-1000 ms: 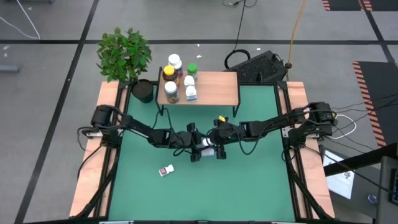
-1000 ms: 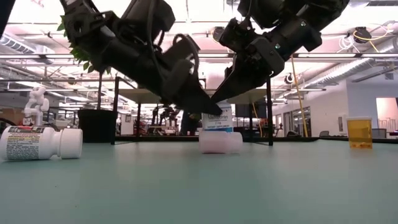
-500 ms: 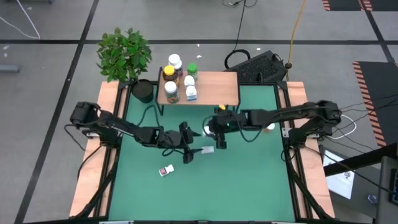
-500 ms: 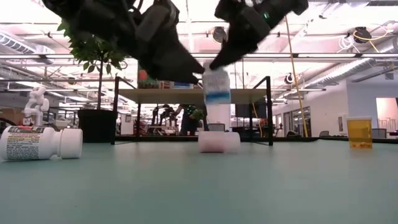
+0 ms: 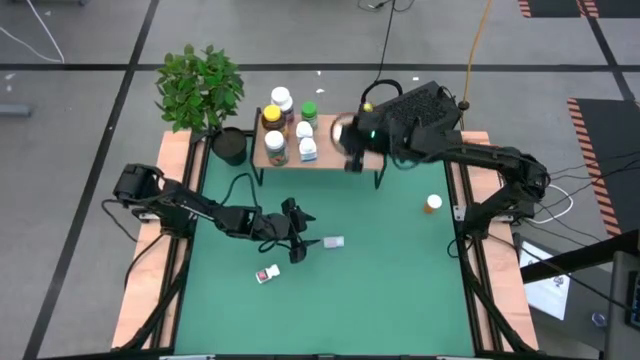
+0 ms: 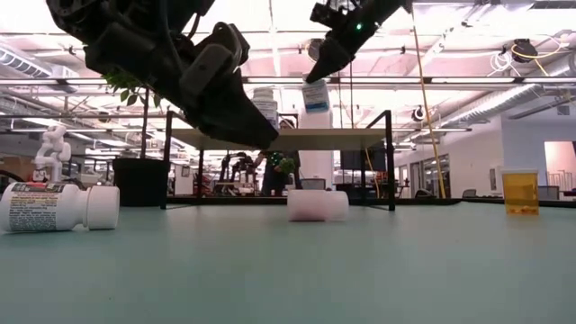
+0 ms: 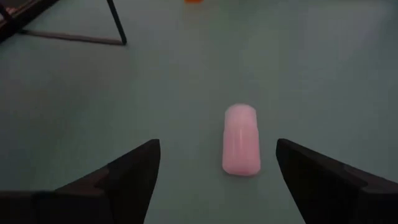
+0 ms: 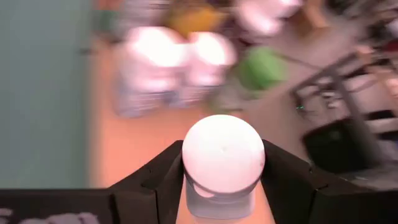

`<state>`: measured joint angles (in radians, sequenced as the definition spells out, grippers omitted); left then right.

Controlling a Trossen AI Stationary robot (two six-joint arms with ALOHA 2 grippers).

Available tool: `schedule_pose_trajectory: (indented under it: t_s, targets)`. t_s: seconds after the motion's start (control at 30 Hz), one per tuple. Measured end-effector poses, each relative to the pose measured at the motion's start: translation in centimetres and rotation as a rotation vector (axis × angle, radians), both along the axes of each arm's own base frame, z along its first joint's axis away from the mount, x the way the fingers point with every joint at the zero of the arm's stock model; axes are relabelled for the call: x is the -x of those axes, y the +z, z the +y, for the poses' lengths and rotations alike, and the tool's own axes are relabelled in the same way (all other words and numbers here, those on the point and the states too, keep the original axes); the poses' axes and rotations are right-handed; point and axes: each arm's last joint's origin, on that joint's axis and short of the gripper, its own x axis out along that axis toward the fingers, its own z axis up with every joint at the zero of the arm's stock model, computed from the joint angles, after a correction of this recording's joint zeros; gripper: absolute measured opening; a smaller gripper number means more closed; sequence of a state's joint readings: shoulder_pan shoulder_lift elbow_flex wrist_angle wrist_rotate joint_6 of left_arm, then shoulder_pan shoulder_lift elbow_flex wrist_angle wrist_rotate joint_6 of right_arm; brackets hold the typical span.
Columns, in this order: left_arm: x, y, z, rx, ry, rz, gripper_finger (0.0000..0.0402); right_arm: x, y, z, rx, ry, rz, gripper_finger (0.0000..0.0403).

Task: Pick and place medicine bottles onto shelf by color
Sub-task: Put the small white pill bottle on the shelf

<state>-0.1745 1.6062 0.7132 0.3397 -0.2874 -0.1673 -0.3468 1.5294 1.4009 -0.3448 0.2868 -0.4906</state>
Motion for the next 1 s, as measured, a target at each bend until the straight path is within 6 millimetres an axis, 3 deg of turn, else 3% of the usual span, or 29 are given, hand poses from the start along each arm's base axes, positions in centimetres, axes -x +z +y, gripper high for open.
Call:
schedule_pose_trajectory:
  t_s: [0.17, 0.37, 0.5, 0.73, 1.0]
  targets:
    - [0.0, 0.1, 0.0, -0.007, -0.005, -0.007, 0.0324, 1.4, 1.2, -5.3, 0.008, 0.04, -0.165, 0.0178]
    - [-0.1, 0.0, 0.5, -0.009, 0.012, -0.006, 0.0324, 3.2, -0.3, -10.6, -0.174, 0.126, -0.261, 0.0178]
    - [-0.2, 0.2, 0.9, -0.006, 0.026, -0.023, 0.0324, 2.9, -0.5, -13.1, -0.254, 0.172, -0.292, 0.0178]
    - [-0.5, 0.5, 1.8, -0.015, 0.047, -0.052, 0.0324, 1.0, -0.7, -15.3, -0.413, 0.221, -0.188, 0.0178]
    - [-0.5, 0.4, 2.0, -0.019, 0.043, -0.041, 0.0324, 0.2, -2.8, -16.1, -0.487, 0.235, -0.152, 0.0178]
